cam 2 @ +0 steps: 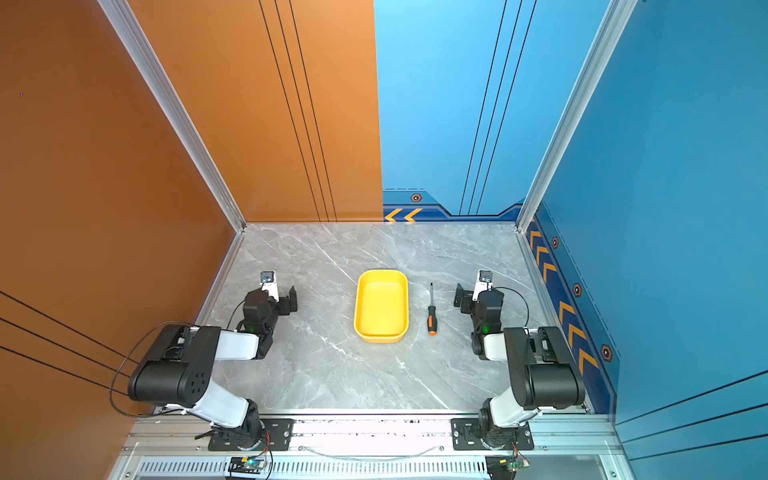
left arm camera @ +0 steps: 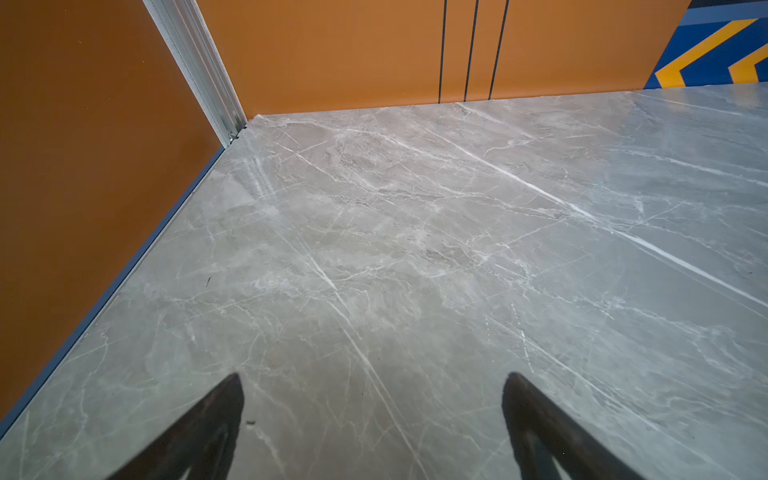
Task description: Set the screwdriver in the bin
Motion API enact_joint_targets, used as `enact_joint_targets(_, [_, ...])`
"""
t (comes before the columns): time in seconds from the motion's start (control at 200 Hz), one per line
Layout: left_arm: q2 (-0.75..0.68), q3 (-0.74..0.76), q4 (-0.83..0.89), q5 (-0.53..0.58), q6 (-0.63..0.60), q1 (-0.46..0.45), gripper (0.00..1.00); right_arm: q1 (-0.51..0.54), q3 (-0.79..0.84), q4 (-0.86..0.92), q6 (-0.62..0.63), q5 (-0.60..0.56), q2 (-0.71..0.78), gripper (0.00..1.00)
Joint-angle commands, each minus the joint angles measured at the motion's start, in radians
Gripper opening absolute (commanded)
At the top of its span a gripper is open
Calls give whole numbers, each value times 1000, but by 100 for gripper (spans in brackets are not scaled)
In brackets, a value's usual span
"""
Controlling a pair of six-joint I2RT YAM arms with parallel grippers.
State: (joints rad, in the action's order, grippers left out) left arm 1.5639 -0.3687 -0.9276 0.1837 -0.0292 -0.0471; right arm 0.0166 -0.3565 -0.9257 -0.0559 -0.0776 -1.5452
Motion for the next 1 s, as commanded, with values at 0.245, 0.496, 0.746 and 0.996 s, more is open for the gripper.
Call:
enact_joint_targets(0.245, [3, -7, -11, 8, 14, 2, 98, -9, -17, 17, -7, 23, -3, 100])
enact_joint_targets(0.496, [-61, -4, 31, 16, 2, -10, 98, 3, -20, 78, -12, -31, 68, 96])
enact_joint_targets(0.746, [-304, -50, 314, -45, -3, -42, 98, 42, -140, 530, -68, -5, 308, 94])
enact_joint_targets(0.996, [-420, -98, 531, -174, 131, -145, 98, 180, -331, 1031, -189, 113, 323, 93])
